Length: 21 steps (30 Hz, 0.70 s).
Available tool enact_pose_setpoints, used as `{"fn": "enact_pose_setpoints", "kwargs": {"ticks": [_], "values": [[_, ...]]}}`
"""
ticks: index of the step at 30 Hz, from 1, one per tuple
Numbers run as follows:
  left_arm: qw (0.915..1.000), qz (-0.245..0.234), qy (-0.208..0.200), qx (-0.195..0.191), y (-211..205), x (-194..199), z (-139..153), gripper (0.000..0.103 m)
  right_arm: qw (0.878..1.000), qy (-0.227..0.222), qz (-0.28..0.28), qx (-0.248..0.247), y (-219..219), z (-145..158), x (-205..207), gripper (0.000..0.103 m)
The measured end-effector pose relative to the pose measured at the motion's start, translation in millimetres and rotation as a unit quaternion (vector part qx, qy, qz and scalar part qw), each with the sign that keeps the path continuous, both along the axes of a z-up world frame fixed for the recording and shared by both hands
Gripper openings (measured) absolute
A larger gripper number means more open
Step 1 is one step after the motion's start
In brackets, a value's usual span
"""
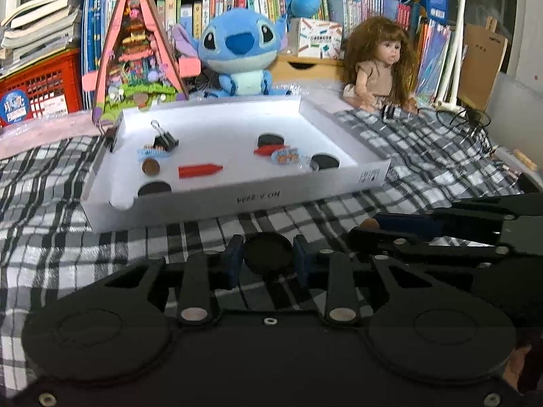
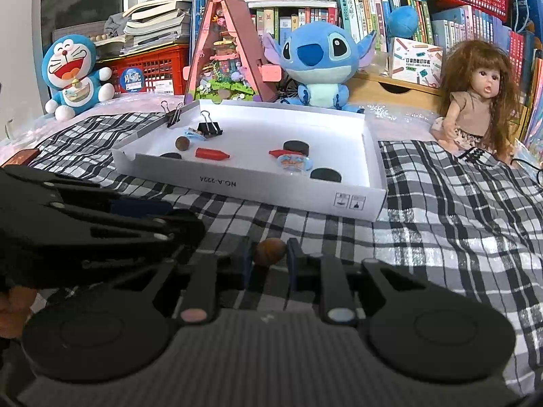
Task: Organize rigid objects
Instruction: 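Grasp a black disc with the left tool while the right grasps a brown ball, then carry the disc into the tray and open the left tool while the right releases the ball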
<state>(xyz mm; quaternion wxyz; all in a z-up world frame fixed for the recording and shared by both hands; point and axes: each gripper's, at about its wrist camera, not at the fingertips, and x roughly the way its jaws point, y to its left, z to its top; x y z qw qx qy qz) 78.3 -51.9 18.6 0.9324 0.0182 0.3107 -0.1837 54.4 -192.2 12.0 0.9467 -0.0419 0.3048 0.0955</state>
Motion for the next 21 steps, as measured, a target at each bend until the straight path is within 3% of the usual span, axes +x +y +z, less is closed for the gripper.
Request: {"fn": "enact_pose_setpoints", "kwargs": {"ticks": [10, 16, 21], "values": [[0.9989, 0.029, -0.034, -0.016, 15.7, 31.3, 40.7, 0.030, 1.000, -0.013, -0.017, 0.016, -14.3, 23.4, 24.3, 0.026], [0.9980, 0.053, -0.013, -0.032, 20.1, 83.5, 47.3, 0.030, 0.999, -0.004, -0.035, 0.031, -29.6, 34.9, 59.8, 0.026], [0.9977, 0.065, 0.002, -0.019, 13.6, 122.4, 40.9, 0.030, 0.997, 0.010, -0.051, 0.050, -42.2, 38.5, 93.2, 0.026]]}}
